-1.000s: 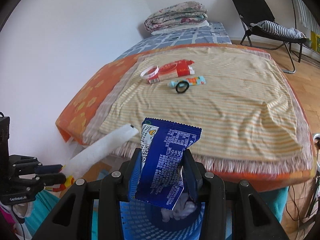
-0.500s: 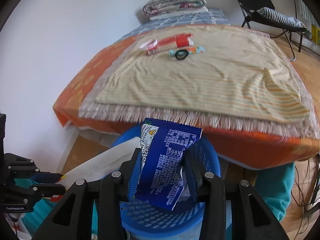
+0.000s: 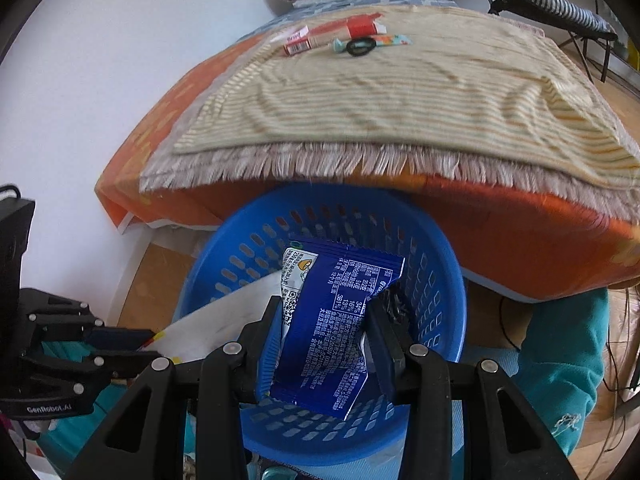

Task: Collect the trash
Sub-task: 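Carry paper bag and snack wrapper over the blue basket and release both, then move both tools back over the towel toward the red box and hair tie, then grasp the white band with the left tool while the right tool grasps the black hair tie, then carry white band and hair tie over the blue basket and release both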

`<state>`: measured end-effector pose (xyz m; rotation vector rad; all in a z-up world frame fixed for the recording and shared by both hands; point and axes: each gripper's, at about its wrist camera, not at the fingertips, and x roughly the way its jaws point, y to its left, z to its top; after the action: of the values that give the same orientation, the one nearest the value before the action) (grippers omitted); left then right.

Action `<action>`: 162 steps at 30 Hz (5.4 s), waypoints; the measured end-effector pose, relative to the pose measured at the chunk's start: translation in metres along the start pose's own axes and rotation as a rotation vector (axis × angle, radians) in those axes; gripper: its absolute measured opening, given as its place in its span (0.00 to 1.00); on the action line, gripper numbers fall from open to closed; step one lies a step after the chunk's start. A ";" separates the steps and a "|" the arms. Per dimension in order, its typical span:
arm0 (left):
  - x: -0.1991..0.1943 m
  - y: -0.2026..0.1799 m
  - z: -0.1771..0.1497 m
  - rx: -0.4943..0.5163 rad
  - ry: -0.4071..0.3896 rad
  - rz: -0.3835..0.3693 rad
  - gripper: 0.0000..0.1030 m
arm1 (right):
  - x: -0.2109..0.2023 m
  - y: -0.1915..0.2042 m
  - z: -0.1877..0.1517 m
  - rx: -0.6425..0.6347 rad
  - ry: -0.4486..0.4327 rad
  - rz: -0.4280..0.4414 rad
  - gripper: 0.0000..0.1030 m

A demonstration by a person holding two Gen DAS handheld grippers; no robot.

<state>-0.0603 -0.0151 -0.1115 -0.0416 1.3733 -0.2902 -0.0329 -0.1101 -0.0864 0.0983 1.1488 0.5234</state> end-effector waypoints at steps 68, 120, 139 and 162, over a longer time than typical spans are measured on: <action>-0.062 0.088 0.184 -0.200 -0.387 0.105 0.60 | -0.045 -0.013 0.098 -0.046 -0.241 -0.117 0.90; 0.012 0.190 0.335 -0.483 -0.356 0.024 0.07 | 0.096 -0.028 0.252 -0.146 -0.115 -0.113 0.36; -0.007 0.198 0.324 -0.502 -0.403 0.017 0.03 | 0.071 -0.044 0.248 -0.057 -0.166 -0.009 0.07; -0.062 0.152 0.257 -0.340 -0.457 0.020 0.03 | -0.002 0.001 0.209 -0.148 -0.240 0.009 0.07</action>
<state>0.2054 0.1100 -0.0306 -0.3556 0.9534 -0.0215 0.1521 -0.0704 0.0030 0.0373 0.8732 0.5861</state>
